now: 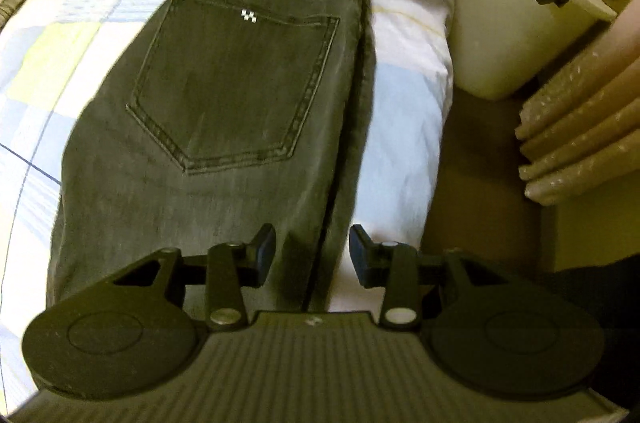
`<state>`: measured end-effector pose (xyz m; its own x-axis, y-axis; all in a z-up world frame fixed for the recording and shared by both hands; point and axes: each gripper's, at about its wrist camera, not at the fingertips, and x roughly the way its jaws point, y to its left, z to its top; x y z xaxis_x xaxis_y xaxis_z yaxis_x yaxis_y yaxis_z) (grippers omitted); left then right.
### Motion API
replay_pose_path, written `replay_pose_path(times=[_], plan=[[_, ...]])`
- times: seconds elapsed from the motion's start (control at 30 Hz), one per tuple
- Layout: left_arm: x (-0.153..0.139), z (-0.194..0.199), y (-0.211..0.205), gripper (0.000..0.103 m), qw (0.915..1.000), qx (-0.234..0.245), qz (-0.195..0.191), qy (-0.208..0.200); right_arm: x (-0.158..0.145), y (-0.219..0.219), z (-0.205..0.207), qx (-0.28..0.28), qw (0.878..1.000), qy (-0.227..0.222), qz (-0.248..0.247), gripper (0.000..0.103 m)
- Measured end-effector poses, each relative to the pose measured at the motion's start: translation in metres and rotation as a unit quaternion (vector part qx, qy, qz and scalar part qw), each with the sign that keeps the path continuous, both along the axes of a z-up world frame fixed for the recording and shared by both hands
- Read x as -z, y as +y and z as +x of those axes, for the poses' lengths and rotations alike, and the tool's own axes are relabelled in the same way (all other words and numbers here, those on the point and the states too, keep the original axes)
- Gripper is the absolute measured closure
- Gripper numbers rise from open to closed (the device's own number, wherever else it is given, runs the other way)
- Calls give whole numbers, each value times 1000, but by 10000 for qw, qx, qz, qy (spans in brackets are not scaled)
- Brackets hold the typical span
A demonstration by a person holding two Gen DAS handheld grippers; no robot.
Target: Fold clothes
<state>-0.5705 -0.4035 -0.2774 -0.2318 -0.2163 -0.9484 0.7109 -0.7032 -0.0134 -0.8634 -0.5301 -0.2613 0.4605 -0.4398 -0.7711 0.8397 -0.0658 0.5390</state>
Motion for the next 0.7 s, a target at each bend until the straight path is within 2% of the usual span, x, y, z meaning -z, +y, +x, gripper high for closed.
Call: replay_pose_path(times=[0.13,0.17,0.2,0.23,0.3,0.5,0.63,0.7], plan=[[-7,16,9,68,9999,-112,22,-50,-1,1,-5,46,10000,-28,77,85],[-10,21,13,68,9998,-175,7,-68,-6,1,-2,28,9999,77,74,83],[-12,28,17,68,9996,-257,-11,-87,-10,0,0,12,9998,189,67,79],[-16,36,22,68,9994,-333,-45,-116,-16,3,2,16,9993,369,16,65],[-22,54,33,68,9984,-526,-106,-187,-27,14,7,-20,9978,665,-44,52],[-29,131,70,66,9897,-1330,-231,-480,-47,45,57,-434,9932,1067,-155,52],[-23,191,95,66,9810,-1847,-173,-576,-53,65,122,-1186,9870,1032,-322,52],[-24,216,105,66,9799,-1903,-194,-561,-53,68,155,-1511,9821,1062,-380,52]])
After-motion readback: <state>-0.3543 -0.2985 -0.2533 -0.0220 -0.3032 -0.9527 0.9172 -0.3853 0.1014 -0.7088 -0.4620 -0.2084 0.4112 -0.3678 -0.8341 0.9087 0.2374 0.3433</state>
